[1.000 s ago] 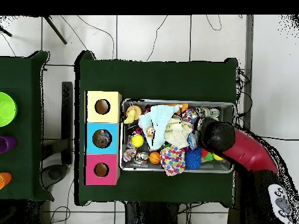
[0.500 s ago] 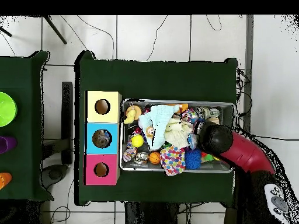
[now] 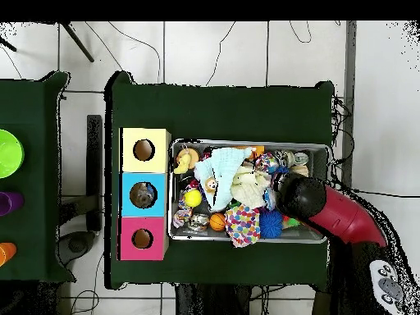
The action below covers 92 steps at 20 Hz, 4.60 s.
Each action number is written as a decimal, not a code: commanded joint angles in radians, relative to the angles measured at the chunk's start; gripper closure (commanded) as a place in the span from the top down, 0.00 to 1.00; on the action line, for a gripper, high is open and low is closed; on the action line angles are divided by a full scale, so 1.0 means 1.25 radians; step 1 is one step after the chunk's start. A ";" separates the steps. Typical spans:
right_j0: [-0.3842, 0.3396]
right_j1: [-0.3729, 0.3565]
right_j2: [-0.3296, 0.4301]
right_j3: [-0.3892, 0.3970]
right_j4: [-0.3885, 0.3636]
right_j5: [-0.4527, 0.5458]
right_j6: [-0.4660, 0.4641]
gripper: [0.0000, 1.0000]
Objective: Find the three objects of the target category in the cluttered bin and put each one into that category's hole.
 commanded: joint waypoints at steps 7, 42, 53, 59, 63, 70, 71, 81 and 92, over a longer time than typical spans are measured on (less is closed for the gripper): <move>-0.002 0.024 0.024 0.059 0.016 -0.036 0.174 1.00; 0.079 -0.007 -0.104 0.190 0.131 -0.133 0.364 0.00; 0.079 -0.008 -0.088 0.211 0.169 -0.140 0.403 0.00; 0.083 -0.010 -0.085 0.222 0.173 -0.161 0.432 1.00; 0.085 -0.007 -0.084 0.221 0.175 -0.172 0.432 1.00; 0.075 -0.001 -0.078 0.202 0.178 -0.167 0.410 1.00; 0.070 -0.002 -0.073 0.202 0.177 -0.168 0.406 1.00; 0.045 0.008 -0.047 0.207 0.169 -0.205 0.397 1.00; 0.051 0.028 -0.047 0.193 0.173 -0.231 0.402 1.00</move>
